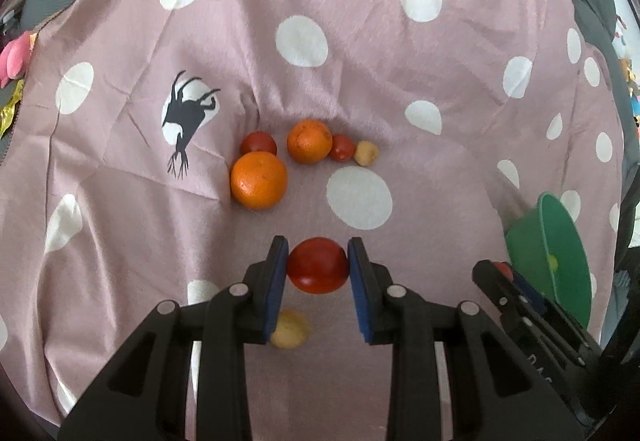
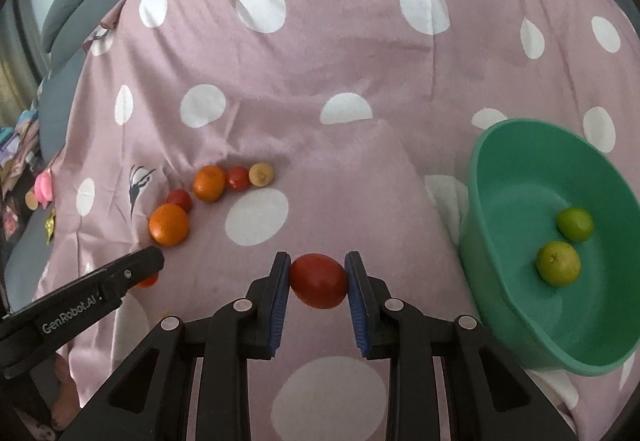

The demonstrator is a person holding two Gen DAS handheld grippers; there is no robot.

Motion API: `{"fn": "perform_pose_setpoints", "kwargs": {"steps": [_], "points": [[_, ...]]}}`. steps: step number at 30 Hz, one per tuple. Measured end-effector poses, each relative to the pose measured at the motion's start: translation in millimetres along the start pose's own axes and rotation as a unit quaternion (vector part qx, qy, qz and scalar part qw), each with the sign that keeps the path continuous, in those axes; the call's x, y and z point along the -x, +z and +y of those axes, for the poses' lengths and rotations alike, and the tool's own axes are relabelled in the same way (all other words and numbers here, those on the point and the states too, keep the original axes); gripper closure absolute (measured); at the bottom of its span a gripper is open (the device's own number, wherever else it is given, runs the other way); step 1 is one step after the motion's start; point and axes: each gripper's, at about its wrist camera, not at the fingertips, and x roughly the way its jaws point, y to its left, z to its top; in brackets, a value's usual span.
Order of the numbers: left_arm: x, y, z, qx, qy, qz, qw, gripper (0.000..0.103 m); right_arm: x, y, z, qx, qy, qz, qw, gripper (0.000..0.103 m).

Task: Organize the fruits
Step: 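Carry the red tomato with the left gripper over the green bowl while the right carries its tomato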

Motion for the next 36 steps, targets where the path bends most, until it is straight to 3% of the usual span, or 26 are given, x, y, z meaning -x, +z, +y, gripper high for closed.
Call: {"fn": "perform_pose_setpoints", "kwargs": {"steps": [18,36], "points": [[32.3,-1.7,-33.8,-0.035,-0.026,-0.046,0.998,0.073,29.1,3.4,-11.6,-0.027,0.034,-0.036,0.998,0.074],[30.5,-4.4,-73.9,-0.086,-0.041,-0.049,0.9943,0.073,56.1,9.6,-42.9,-0.057,0.026,-0.081,0.995,0.074]]}}
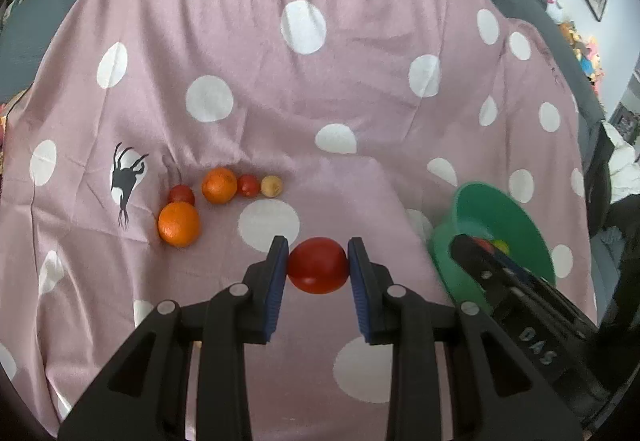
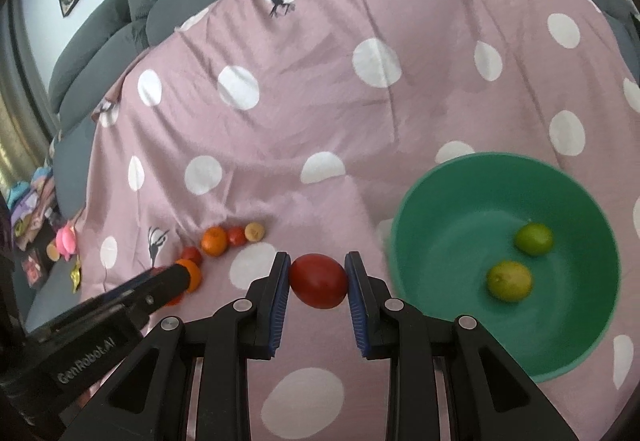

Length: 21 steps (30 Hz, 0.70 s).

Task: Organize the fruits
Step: 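Carry the red tomato with the left gripper over the green bowl while the right carries its tomato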

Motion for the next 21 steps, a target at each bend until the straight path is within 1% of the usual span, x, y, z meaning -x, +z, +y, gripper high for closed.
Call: {"fn": "perform_pose_setpoints", "kwargs": {"steps": [3,7,9,13,15,17,19,21], "points": [[-2.3,0.1,-3.8,-0.006,0.0,0.006,1.0,0.073,0.4,1.2,-8.4,-0.01,-0.002,0.0,1.0,0.074],[-3.0,11.7,-13.6,-0.003,-0.028,0.018,0.9994,0.073,3.5,4.2,-14.3,-0.023,-0.006,-0.006,1.0,0.074],[-0.2,16.6,-21.4,-0.014,-0.029,0.011,0.9994,0.073,5.3,3.9,-15.0,-0.019,-0.007,-0.011,1.0,0.074],[2.3,23.8,-41.8,-0.06,-0.009,-0.001,0.9982,0.073,-0.1,4.8,-23.3,-0.03,-0.019,-0.006,0.999,0.074],[4.0,28.0,-47.0,-0.062,-0.016,-0.01,0.9979,0.073,-1.7,5.7,-28.6,-0.044,-0.025,-0.001,0.999,0.074],[5.1,27.3,-49.0,-0.058,-0.026,-0.013,0.9979,0.073,2.3,6.0,-30.4,-0.049,-0.023,-0.011,0.998,0.074],[2.4,26.3,-55.2,-0.068,-0.034,-0.004,0.9971,0.073,5.8,5.0,-29.2,-0.037,-0.02,-0.018,0.999,0.074],[0.4,26.7,-61.7,-0.073,-0.037,-0.001,0.9966,0.073,5.9,6.1,-32.3,-0.042,-0.027,-0.017,0.999,0.074]]}}
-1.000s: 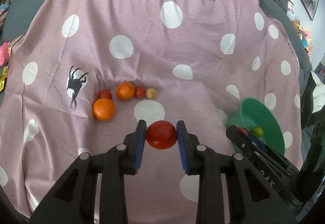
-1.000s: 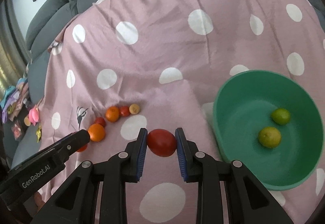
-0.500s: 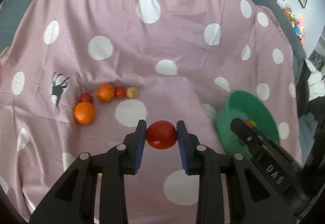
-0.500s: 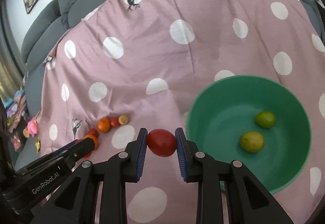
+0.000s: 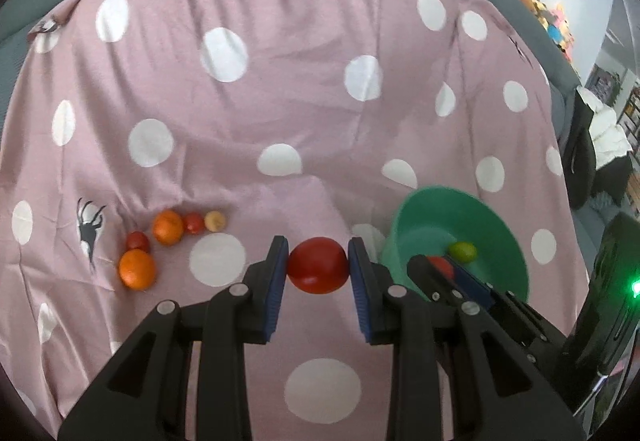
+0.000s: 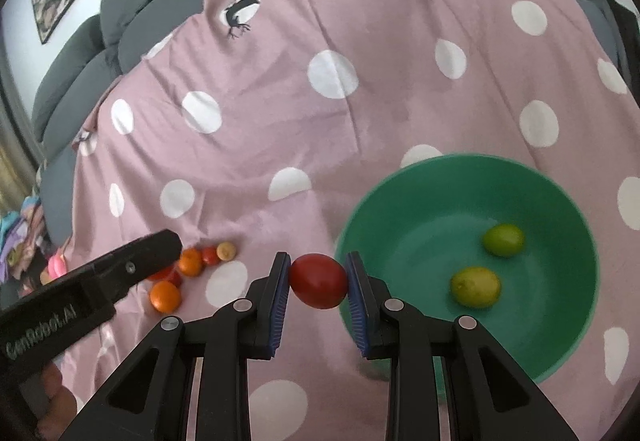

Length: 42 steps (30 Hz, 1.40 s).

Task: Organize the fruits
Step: 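Carry the red tomato with the left gripper over the green bowl while the right carries its tomato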

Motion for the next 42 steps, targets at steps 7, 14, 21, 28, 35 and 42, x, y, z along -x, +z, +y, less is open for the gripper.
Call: {"fn": "perform_pose_setpoints", "kwargs": {"steps": [7,14,21,28,35,42], "points": [[-6.4,4.5,-11.3,-0.016,0.007,-0.005,0.9998,0.072,-5.8,1.2,-16.5,-0.021,-0.018,0.008,1.0,0.074],[-25.0,5.5,-20.5,-0.012,0.01,-0.001,0.9999,0.072,12.1,5.4,-31.8,-0.045,0.017,-0.029,0.998,0.074],[-35.6,2.5,-40.4,-0.006,-0.034,0.013,0.9993,0.072,18.3,1.3,-53.0,-0.08,-0.029,-0.033,0.996,0.074],[-47.8,-2.4,-57.1,-0.033,-0.021,0.02,0.9991,0.072,10.8,-2.5,-62.6,-0.093,-0.058,-0.019,0.994,0.074],[-57.5,-7.6,-67.8,-0.05,-0.032,0.033,0.9977,0.072,15.8,-2.9,-71.6,-0.106,-0.088,-0.025,0.99,0.074],[-57.9,-8.3,-68.7,-0.047,-0.054,0.037,0.9967,0.072,20.7,-4.2,-84.7,-0.126,-0.112,-0.028,0.985,0.074]]}}
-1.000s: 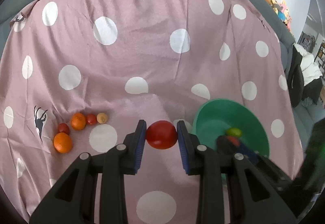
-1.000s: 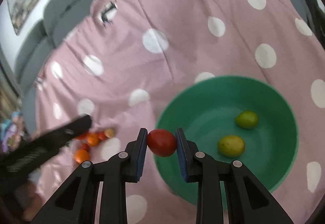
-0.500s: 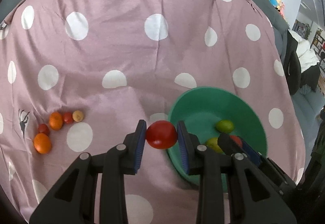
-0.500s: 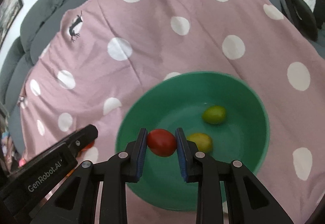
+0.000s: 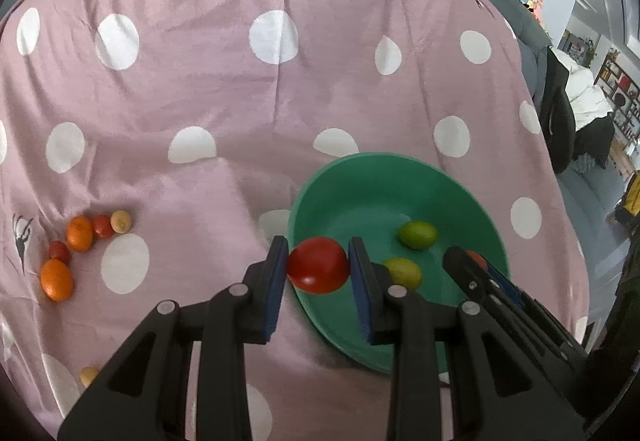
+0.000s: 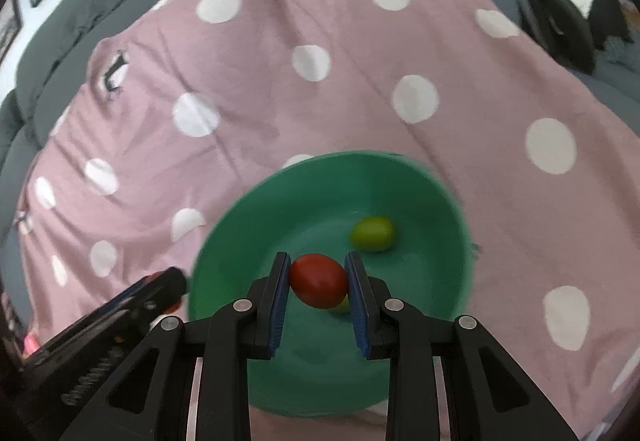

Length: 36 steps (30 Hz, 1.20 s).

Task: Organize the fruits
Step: 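Carry the red tomato with the left gripper over the green bowl while the right carries its tomato, then open both grippers to drop the tomatoes into the green bowl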

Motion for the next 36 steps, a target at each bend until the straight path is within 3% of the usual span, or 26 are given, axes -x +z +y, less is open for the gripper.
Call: {"fn": "perform_pose_setpoints", "kwargs": {"steps": [2,5,8,16,21,25,32,36], "points": [[0.9,-0.4,0.8,0.01,-0.011,-0.001,0.9999,0.072,0.9,0.7,-6.1,-0.017,-0.007,0.004,1.0,0.074],[0.0,-4.6,-4.2,-0.001,-0.018,-0.001,0.9998,0.072,3.6,0.6,-8.2,-0.024,0.02,-0.002,1.0,0.074],[-4.3,-4.1,-5.8,0.002,-0.007,0.002,1.0,0.072,1.6,-0.2,-5.1,-0.012,0.001,-0.002,1.0,0.074],[-8.6,-4.8,-8.2,0.011,-0.034,0.012,0.9993,0.072,0.9,0.7,-7.4,-0.004,-0.043,-0.007,0.999,0.074],[-8.0,-10.0,-16.4,-0.001,-0.036,0.009,0.9993,0.073,4.6,0.6,-8.0,-0.014,-0.022,-0.008,1.0,0.074],[-12.4,-9.3,-18.9,-0.004,-0.037,0.012,0.9993,0.073,1.8,0.6,-10.5,-0.016,-0.046,-0.007,0.999,0.074],[-20.6,-11.6,-18.9,-0.008,-0.028,0.02,0.9994,0.073,0.9,0.3,-12.8,-0.017,-0.052,-0.006,0.998,0.074],[-23.2,-14.1,-19.3,-0.009,-0.043,0.028,0.9987,0.073,2.2,-0.1,-14.1,-0.017,-0.058,-0.009,0.998,0.074]]}}
